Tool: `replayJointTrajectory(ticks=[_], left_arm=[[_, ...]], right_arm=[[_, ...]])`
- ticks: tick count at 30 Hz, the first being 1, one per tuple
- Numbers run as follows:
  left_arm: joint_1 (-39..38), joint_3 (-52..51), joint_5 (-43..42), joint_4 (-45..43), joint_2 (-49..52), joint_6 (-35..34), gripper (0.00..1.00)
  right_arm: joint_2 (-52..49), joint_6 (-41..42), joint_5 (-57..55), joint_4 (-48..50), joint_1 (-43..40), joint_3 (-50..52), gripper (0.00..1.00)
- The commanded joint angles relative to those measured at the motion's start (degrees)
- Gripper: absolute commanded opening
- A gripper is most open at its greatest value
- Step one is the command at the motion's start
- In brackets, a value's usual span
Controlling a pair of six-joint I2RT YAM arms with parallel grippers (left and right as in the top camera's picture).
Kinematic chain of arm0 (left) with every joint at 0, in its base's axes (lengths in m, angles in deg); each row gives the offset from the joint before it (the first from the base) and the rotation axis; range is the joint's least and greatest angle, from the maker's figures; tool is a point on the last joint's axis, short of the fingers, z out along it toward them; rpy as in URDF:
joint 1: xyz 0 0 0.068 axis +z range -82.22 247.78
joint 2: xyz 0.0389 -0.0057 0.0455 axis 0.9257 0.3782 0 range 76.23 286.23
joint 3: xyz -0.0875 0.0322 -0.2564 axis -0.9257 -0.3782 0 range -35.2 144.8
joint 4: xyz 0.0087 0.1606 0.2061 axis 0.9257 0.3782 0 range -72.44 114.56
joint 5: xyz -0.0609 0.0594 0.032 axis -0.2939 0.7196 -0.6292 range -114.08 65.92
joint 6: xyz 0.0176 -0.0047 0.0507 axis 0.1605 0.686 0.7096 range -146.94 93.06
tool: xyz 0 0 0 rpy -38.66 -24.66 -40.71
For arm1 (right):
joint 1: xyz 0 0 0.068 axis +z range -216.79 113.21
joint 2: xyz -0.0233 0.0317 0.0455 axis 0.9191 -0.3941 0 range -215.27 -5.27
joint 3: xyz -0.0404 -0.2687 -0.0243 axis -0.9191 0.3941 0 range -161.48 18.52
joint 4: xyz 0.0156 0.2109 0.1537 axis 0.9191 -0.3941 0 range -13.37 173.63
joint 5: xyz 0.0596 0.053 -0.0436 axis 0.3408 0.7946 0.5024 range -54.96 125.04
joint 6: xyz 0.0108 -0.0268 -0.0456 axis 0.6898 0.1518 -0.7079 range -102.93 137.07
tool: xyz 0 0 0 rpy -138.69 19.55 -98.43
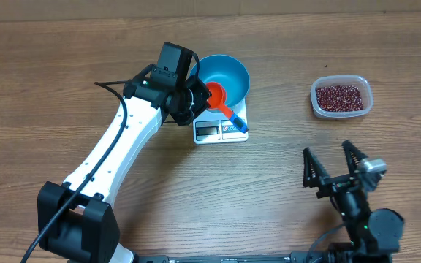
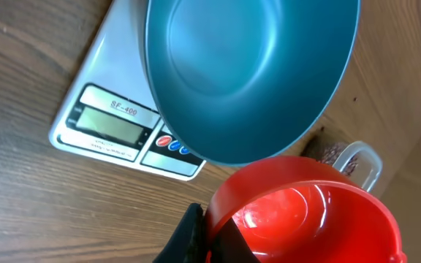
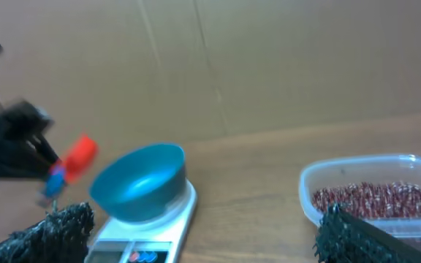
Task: Scoop item into bowl and weigh 150g on scale
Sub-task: 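Lift the red scoop with the left gripper toward the blue bowl, then reach the right gripper to the scoop's blue handle and grasp it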
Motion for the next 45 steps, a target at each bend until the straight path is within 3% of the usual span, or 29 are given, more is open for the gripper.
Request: replayJointTrajectory(ticks=[1, 9, 15, 19, 23, 30, 40, 45], left_arm=[[0.0, 1.1, -1.1, -0.3, -1.2, -6.8, 0.04], [0.0, 1.1, -4.2, -2.7, -1.2, -14.0, 0.04], [-0.1, 1.1, -9.1, -3.9, -1.2, -22.1, 0.04], [-0.7, 1.1, -9.9, -4.0, -1.2, -22.1, 0.04], [-2.0, 1.1, -9.9, -4.1, -1.2, -22.3, 0.04], [-5.1, 1.1, -4.8, -4.2, -1.2, -24.2, 0.04], [-7.7, 1.0, 2.7, -4.0, -1.2, -24.7, 0.04], [-8.7, 1.0, 3.5, -3.6, -1.2, -24.7, 0.04]], right_arm=[[-4.5, 2.4, 0.4, -2.2, 0.2, -9.1, 1.0], [-29.4, 6.5, 5.9, -15.4, 0.2, -30.3, 1.0], [-45.6, 7.9, 25.4, -8.1, 0.2, -36.4, 1.0], [-54.2, 21.8, 39.4, -1.2, 0.2, -36.4, 1.0], [-61.7, 34.3, 41.7, -0.3, 0.2, -36.4, 1.0], [-70.6, 30.6, 44.3, -0.3, 0.6, -36.4, 0.92], [-71.4, 20.6, 43.4, 0.2, 3.8, -36.4, 0.86], [-71.4, 16.4, 41.4, 0.1, 5.7, -36.4, 0.64]])
